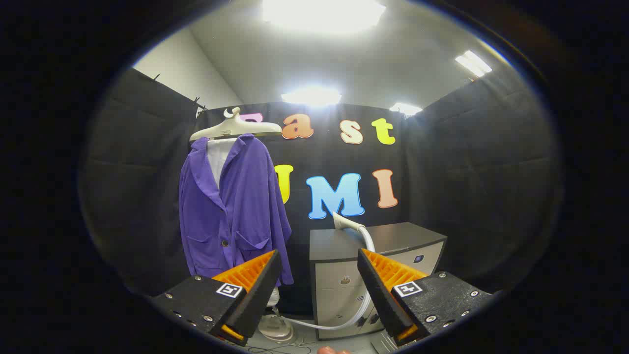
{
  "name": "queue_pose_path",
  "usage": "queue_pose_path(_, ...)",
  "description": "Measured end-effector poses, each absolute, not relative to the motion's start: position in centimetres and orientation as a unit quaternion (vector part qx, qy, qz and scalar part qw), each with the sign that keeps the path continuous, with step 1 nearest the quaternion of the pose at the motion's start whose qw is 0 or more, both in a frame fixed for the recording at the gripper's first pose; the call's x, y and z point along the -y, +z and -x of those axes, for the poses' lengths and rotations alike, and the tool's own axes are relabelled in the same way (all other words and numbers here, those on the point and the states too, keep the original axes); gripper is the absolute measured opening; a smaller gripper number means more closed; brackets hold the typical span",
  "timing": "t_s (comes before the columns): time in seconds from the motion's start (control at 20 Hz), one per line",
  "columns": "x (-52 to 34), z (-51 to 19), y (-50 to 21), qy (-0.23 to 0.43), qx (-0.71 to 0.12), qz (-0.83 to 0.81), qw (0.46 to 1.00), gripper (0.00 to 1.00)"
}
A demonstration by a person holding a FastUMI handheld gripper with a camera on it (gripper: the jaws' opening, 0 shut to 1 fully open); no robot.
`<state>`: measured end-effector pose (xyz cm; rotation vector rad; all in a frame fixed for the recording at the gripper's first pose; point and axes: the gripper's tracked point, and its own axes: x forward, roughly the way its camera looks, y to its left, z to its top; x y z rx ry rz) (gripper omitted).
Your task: Iron the clothes twice with a garment steamer, once on the left side and once on the right side.
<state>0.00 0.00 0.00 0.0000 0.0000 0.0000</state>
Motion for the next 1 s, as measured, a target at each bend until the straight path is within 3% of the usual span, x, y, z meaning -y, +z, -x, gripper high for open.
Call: queue_pose_path(1.0,-0.2,0.6,-0.7,0.006,-0.008,0.007,1.000,0.95)
